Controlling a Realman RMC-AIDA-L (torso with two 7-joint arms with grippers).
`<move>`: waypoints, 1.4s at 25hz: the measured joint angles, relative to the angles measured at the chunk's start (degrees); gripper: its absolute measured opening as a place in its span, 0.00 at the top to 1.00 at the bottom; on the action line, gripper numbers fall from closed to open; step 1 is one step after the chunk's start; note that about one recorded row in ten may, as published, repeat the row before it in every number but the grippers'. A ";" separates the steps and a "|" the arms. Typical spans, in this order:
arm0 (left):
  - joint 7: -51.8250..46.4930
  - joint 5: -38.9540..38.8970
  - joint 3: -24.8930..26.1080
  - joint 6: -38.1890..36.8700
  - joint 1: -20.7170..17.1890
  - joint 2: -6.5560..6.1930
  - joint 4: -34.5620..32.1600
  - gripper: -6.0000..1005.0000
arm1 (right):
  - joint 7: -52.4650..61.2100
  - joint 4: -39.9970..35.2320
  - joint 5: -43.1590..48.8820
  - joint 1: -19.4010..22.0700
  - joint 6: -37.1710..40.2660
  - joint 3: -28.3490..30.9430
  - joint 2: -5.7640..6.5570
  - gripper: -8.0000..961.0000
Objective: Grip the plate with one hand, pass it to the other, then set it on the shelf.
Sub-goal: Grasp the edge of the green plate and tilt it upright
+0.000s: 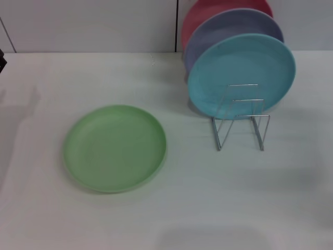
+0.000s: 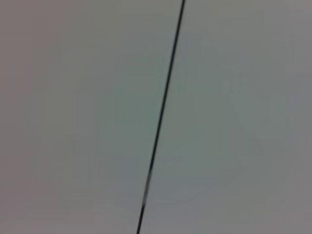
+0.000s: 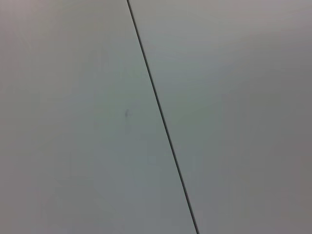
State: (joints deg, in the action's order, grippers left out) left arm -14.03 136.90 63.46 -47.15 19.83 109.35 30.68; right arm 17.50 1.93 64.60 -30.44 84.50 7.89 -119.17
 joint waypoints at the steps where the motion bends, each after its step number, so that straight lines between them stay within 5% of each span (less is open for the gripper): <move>1: 0.49 0.36 1.33 4.49 -0.46 -0.94 3.16 0.17 | 0.00 0.12 0.00 0.00 0.02 0.03 0.00 0.35; 4: 1.23 4.45 7.58 21.05 -2.38 -3.13 13.88 0.17 | 0.00 0.32 0.00 -0.04 0.10 0.07 0.00 0.35; 8: 1.60 13.08 17.23 42.60 -6.02 -3.45 29.63 0.17 | 0.00 0.43 -0.01 -0.06 0.13 0.09 0.00 0.35; 12: 7.04 16.61 24.05 59.47 -8.57 -1.44 43.33 0.17 | -0.01 0.44 -0.01 -0.06 0.14 0.08 0.00 0.35; 16: 18.99 16.31 32.38 80.73 -8.76 4.01 54.50 0.17 | 0.00 0.45 -0.01 -0.05 0.11 -0.13 0.00 0.35; 19: 25.48 16.22 36.92 89.74 -8.09 7.73 58.31 0.17 | 0.01 0.43 -0.01 -0.08 -0.20 -0.15 0.01 0.35; 21: 28.00 15.44 38.48 95.17 -7.57 8.84 60.13 0.17 | 0.01 0.24 -0.01 -0.29 -0.52 -0.15 0.14 0.35; 30: 25.88 13.45 40.65 114.35 -3.27 8.71 60.88 0.17 | 0.55 -0.66 -0.14 -1.06 -0.64 -0.03 0.24 0.35; 35: 23.97 14.25 40.44 118.75 -1.55 8.73 60.06 0.17 | 0.37 -1.27 -0.03 -1.65 -0.60 -0.24 0.38 0.35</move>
State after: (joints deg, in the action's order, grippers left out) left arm 9.94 151.14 103.89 71.60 18.28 118.08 90.74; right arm 17.87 0.66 64.57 -32.09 83.91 7.65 -118.79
